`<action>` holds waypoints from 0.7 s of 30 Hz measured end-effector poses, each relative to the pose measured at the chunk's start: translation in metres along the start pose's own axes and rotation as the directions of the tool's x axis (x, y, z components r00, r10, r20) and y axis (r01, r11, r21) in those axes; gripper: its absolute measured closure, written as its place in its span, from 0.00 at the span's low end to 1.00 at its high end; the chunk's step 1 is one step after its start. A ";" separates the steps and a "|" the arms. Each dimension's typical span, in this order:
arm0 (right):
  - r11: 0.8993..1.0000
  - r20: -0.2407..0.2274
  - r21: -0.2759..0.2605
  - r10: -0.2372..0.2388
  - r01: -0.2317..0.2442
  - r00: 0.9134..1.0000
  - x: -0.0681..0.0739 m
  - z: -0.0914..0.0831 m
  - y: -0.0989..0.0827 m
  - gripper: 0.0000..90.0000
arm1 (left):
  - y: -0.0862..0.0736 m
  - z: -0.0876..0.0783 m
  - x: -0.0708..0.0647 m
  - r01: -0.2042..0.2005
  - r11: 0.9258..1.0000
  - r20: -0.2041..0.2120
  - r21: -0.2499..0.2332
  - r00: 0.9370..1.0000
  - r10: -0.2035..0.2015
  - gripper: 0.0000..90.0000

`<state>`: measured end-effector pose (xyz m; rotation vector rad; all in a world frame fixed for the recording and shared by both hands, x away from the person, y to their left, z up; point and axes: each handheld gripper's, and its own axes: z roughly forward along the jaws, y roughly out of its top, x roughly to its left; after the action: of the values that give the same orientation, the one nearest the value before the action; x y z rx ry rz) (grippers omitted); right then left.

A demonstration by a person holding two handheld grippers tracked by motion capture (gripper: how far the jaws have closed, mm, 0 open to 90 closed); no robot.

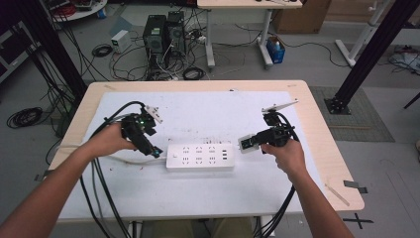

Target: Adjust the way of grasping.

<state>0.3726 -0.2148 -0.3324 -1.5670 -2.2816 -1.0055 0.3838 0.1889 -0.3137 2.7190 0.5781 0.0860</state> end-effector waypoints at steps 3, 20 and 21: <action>0.998 0.052 0.032 -0.064 0.062 0.997 0.007 -0.004 0.007 0.69 | -0.017 -0.013 0.016 0.022 0.999 -0.002 0.045 1.000 -0.022 0.22; 0.950 0.107 0.070 -0.309 0.303 0.945 0.040 -0.012 0.029 0.69 | -0.051 -0.027 0.020 0.091 0.994 -0.057 0.052 0.994 -0.088 0.22; 0.948 0.108 0.074 -0.316 0.309 0.943 0.042 -0.011 0.029 0.69 | -0.051 -0.028 0.019 0.092 0.995 -0.056 0.049 0.994 -0.090 0.22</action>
<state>0.3788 -0.1843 -0.2905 -1.2999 -2.6779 -0.9270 0.3779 0.2497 -0.3061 2.7422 0.7287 0.1237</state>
